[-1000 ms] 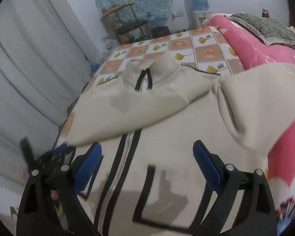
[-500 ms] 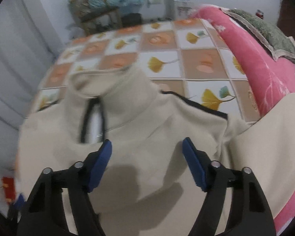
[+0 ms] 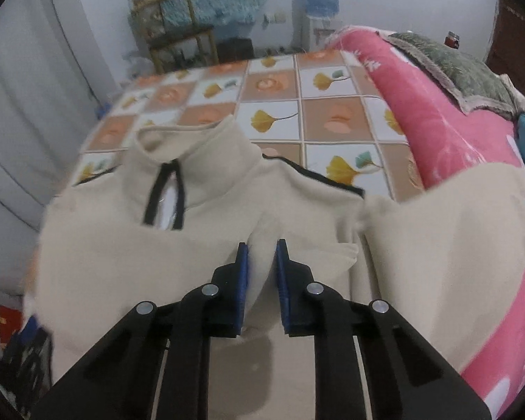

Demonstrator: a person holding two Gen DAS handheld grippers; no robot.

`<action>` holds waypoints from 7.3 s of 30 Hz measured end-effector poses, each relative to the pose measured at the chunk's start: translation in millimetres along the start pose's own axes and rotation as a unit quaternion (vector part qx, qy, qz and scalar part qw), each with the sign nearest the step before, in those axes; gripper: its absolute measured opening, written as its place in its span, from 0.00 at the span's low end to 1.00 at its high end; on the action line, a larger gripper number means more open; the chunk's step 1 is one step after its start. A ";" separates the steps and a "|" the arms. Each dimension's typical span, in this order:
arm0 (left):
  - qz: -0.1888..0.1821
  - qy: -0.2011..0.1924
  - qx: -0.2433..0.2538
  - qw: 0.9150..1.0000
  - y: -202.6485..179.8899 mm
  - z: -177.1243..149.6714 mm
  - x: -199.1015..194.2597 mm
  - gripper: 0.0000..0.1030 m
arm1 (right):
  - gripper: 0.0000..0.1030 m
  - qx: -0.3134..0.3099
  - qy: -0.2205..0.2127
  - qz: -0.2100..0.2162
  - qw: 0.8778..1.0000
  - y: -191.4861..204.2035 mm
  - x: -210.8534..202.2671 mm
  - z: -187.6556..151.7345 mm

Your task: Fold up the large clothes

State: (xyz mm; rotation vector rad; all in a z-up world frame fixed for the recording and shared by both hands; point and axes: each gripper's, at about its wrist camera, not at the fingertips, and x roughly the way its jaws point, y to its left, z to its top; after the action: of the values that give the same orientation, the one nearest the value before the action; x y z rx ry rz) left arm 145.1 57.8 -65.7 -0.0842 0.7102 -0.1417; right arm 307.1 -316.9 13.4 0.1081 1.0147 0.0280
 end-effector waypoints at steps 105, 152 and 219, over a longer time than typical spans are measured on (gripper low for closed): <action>0.059 0.026 -0.049 0.997 11.2 5.1 -2.5 0.30 | 0.10 0.012 0.060 0.092 0.994 -52.1 32.3 -40.1; -0.014 0.099 -0.039 0.994 35.3 166.7 125.4 0.04 | 0.06 -0.008 0.033 0.066 0.997 -57.4 32.5 -52.7; -0.028 0.094 0.072 0.993 -46.4 33.9 29.6 0.66 | 0.55 -0.132 0.023 -0.019 0.991 6.4 10.1 -85.7</action>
State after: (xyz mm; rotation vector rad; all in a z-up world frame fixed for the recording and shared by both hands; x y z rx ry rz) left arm 184.8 8.3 -53.4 0.0474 0.8839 -0.2563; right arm 239.9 -303.2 -39.3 -0.1550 1.0496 0.1295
